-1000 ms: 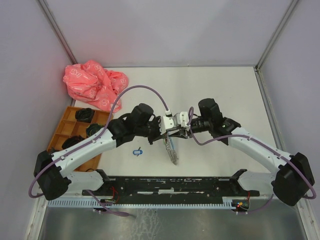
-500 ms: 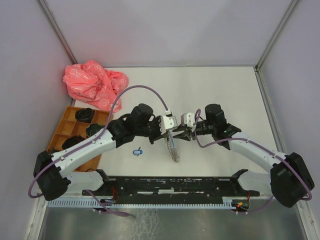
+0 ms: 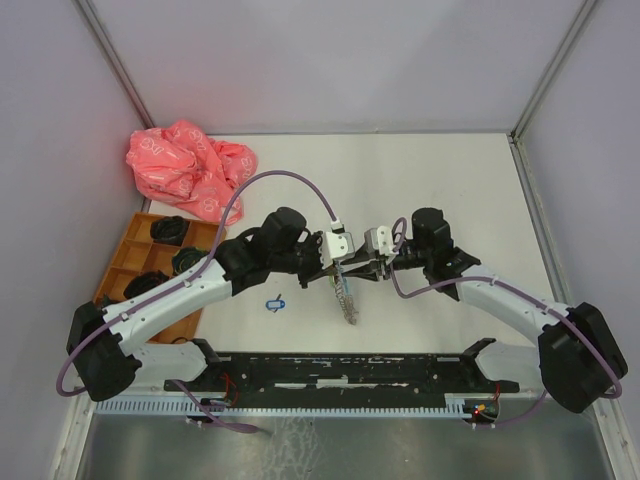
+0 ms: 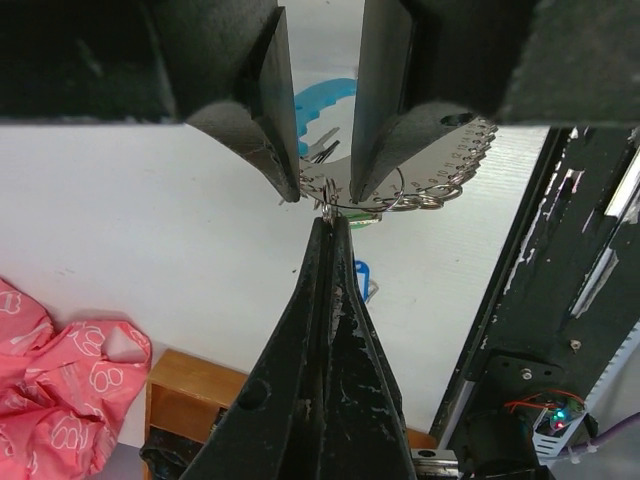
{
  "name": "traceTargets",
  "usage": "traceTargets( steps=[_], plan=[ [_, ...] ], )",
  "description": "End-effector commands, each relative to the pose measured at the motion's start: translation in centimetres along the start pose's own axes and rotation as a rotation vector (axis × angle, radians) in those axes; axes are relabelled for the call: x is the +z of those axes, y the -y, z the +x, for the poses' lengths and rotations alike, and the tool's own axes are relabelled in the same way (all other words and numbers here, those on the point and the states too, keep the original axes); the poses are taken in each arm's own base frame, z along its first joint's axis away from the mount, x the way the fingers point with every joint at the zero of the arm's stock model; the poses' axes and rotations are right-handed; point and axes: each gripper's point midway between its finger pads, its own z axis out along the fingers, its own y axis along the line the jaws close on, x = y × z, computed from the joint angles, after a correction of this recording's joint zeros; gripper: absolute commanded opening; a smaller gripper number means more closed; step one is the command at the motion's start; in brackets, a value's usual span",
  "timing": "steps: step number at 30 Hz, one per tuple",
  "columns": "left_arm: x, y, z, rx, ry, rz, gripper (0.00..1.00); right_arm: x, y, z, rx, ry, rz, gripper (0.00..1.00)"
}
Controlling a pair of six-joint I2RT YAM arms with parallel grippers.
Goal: Put the keys on the keyring
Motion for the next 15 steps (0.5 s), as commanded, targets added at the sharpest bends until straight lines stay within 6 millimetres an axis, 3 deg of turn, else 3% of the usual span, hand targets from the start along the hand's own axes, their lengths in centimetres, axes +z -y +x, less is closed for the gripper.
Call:
traceTargets(
  steps=[1, 15],
  plan=[
    [-0.6, -0.3, -3.3, 0.063, 0.104, 0.001, 0.03, 0.3, 0.3, -2.4, -0.045, 0.07, -0.051, 0.34],
    [-0.3, -0.1, -3.2, 0.057, 0.093, 0.02, 0.03, 0.7, 0.5, -3.3, -0.029, 0.079, -0.086, 0.27]
  ],
)
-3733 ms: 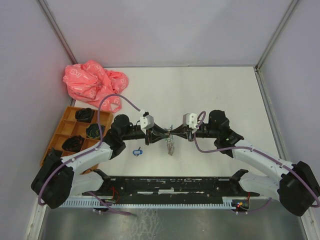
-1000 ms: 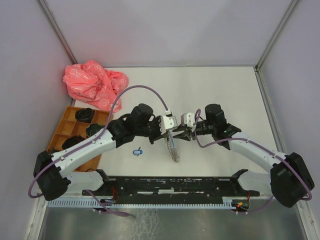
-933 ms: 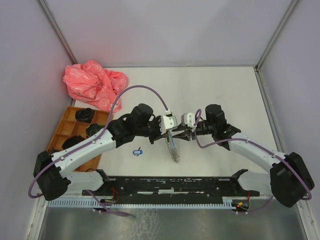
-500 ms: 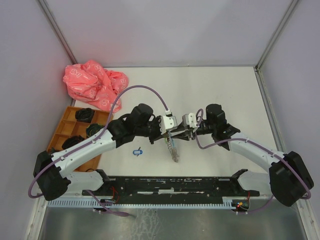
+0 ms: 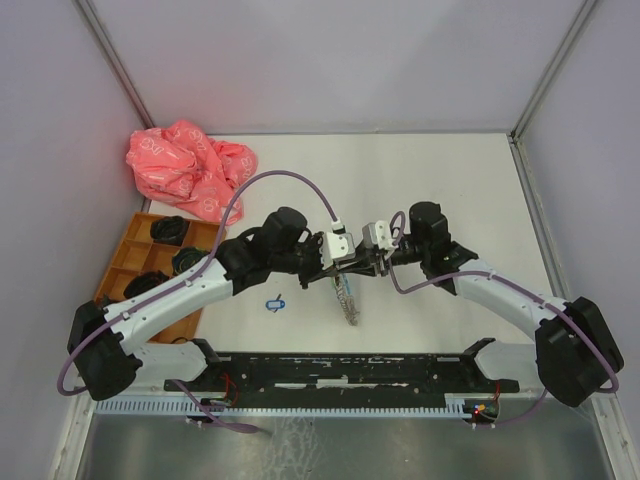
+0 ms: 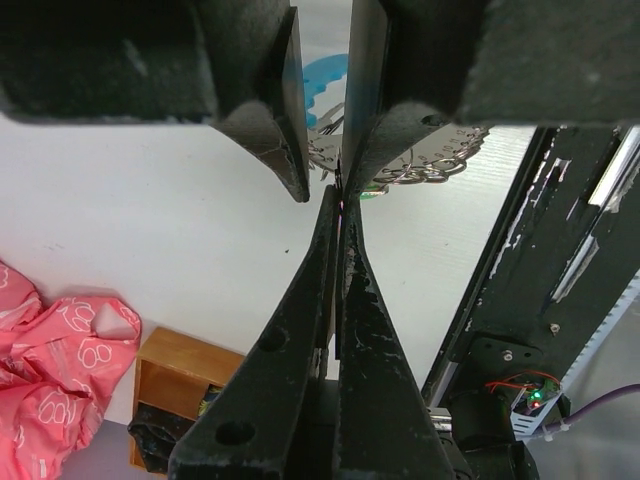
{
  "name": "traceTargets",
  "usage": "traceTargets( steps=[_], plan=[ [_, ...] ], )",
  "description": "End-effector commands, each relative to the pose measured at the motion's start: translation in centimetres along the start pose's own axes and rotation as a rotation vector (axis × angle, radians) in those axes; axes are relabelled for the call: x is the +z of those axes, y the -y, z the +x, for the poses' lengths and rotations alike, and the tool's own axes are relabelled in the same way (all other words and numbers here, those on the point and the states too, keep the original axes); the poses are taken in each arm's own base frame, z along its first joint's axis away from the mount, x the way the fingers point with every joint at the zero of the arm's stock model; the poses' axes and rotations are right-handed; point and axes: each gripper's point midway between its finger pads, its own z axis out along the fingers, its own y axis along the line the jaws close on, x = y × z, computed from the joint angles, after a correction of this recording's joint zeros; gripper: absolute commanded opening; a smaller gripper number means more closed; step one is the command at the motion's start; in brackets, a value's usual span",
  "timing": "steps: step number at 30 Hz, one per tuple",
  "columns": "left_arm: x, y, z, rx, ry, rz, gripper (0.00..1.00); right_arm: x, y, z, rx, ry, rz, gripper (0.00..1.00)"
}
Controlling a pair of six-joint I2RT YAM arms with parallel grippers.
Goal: Put the keys on the keyring
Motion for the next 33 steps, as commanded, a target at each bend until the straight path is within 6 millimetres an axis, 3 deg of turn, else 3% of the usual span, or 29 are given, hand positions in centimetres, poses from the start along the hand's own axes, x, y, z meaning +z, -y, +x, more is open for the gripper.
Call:
traceTargets(
  steps=[1, 10, 16, 22, 33],
  plan=[
    [-0.5, -0.5, -3.2, 0.06, 0.089, -0.003, 0.03, 0.2, 0.3, -2.2, -0.038, 0.043, -0.041, 0.26],
    [-0.5, -0.5, -3.2, 0.063, 0.088, -0.007, 0.03, 0.1, -0.2, -0.9, -0.014, -0.002, -0.069, 0.25],
    [-0.5, -0.4, -3.3, 0.061, 0.092, 0.002, 0.03, 0.2, -0.2, -1.3, -0.021, 0.01, -0.078, 0.19],
    [-0.3, -0.4, -3.1, 0.053, 0.089, 0.005, 0.03, 0.2, 0.0, -2.2, -0.035, 0.028, -0.071, 0.03],
    [-2.2, -1.8, -2.9, 0.004, 0.322, -0.023, 0.32, -0.3, 0.4, -2.7, -0.061, 0.041, -0.005, 0.01]
  ],
)
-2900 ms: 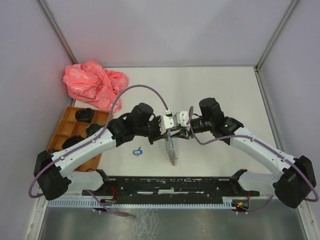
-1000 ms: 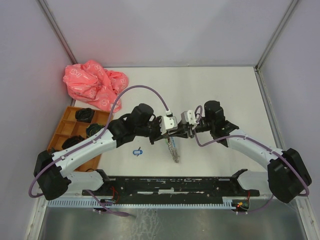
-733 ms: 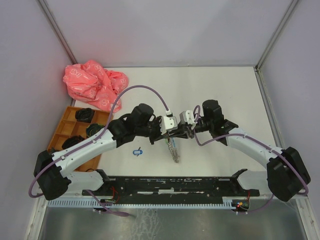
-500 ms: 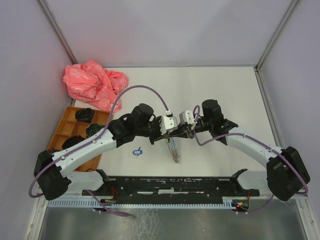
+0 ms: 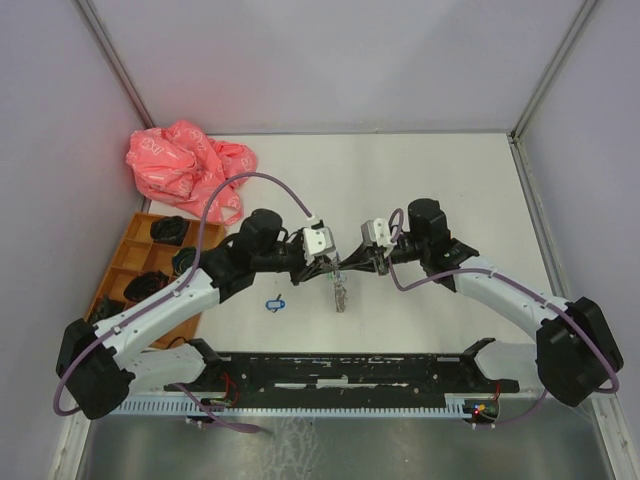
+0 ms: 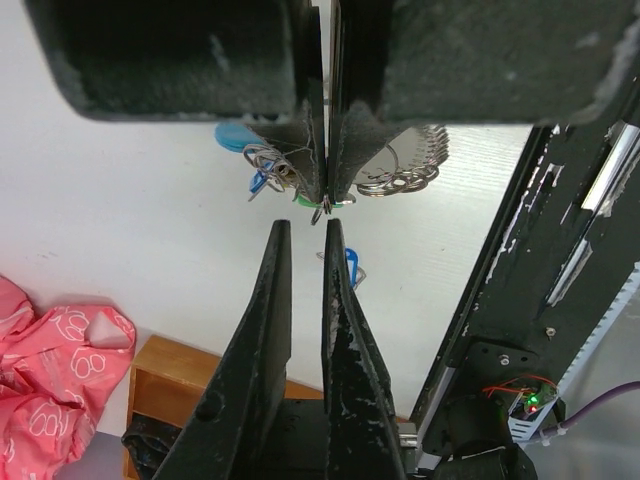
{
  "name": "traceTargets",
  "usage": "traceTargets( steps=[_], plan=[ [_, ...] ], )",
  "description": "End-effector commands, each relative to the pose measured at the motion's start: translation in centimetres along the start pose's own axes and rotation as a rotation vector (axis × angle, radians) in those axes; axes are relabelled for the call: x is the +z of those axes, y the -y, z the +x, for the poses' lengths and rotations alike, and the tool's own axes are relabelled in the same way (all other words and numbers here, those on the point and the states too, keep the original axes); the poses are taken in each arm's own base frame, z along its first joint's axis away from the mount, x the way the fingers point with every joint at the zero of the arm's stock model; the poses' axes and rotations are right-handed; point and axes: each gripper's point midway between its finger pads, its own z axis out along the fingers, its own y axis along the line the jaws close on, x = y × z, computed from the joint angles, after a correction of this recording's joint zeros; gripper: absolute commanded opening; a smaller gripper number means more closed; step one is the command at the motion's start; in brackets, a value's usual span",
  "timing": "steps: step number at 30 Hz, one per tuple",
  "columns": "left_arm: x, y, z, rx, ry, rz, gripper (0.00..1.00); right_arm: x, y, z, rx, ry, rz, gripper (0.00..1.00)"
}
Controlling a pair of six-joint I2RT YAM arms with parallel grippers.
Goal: Put the keys on the keyring
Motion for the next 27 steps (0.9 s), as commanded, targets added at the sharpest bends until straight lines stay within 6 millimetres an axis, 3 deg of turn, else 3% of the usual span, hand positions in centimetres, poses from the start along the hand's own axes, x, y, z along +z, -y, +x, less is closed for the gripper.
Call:
traceTargets(
  steps=[1, 8, 14, 22, 27],
  plan=[
    [-0.8, -0.2, -3.0, 0.007, 0.204, 0.035, 0.34, -0.4, 0.4, -2.7, -0.085, 0.06, 0.014, 0.01],
    [-0.7, -0.2, -2.2, 0.006, 0.252, 0.103, 0.43, -0.4, 0.1, -2.7, -0.095, 0.069, 0.003, 0.01],
    [-0.7, 0.2, -2.2, 0.025, 0.271, 0.155, 0.44, -0.3, 0.1, -2.7, -0.102, 0.072, -0.001, 0.01],
    [-0.1, 0.8, -1.3, 0.011, 0.251, 0.203, 0.37, -0.4, 0.0, -3.2, -0.114, 0.085, -0.005, 0.01],
    [0.2, 0.7, -0.9, -0.002, 0.231, 0.226, 0.24, -0.4, -0.2, -3.4, -0.117, 0.094, -0.012, 0.01]
  ],
)
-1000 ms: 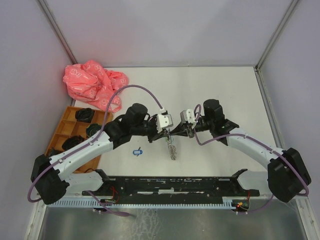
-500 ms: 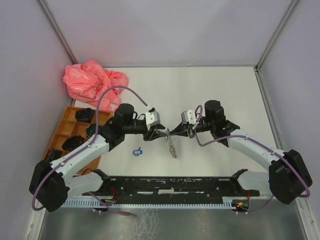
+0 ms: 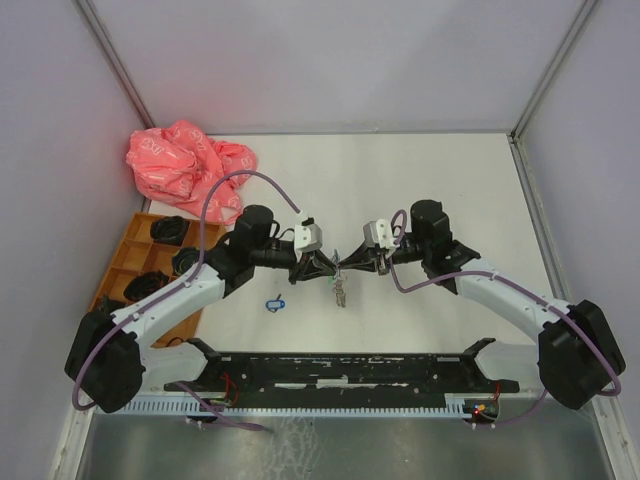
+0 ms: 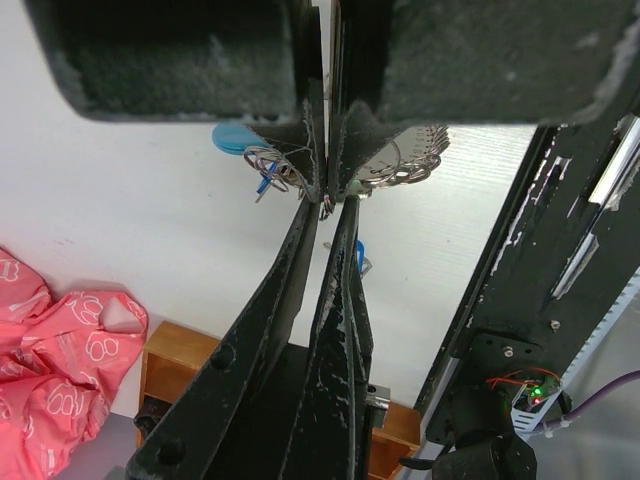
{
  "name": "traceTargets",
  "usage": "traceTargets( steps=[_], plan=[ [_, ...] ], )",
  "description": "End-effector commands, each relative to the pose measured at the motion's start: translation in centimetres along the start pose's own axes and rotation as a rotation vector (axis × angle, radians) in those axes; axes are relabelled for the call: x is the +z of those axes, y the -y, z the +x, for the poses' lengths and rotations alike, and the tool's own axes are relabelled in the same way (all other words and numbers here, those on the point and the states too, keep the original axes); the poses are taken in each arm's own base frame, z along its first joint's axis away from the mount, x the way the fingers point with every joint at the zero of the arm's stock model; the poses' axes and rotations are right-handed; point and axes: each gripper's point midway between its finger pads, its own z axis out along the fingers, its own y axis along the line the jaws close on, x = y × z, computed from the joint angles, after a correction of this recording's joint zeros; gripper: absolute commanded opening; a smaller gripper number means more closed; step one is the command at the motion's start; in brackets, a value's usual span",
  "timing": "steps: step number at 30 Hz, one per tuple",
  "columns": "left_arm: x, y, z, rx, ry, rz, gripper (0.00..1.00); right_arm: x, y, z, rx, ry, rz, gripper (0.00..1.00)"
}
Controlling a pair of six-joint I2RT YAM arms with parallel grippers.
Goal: Put the keys on the keyring
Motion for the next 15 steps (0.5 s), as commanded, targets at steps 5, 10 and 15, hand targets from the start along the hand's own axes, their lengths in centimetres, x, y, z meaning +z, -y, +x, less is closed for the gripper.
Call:
traceTargets(
  steps=[5, 10, 15],
  plan=[
    [0.3, 0.0, -0.5, 0.027, 0.02, 0.058, 0.07, -0.2, -0.1, -3.0, -0.086, 0.084, -0.022, 0.01],
    [0.4, 0.1, 0.0, 0.012, 0.015, 0.067, 0.03, -0.1, 0.2, -3.7, -0.089, 0.125, 0.004, 0.01],
    [0.8, 0.2, 0.1, -0.03, 0.024, 0.092, 0.05, -0.2, 0.4, -4.4, -0.097, 0.169, 0.024, 0.01]
  ],
)
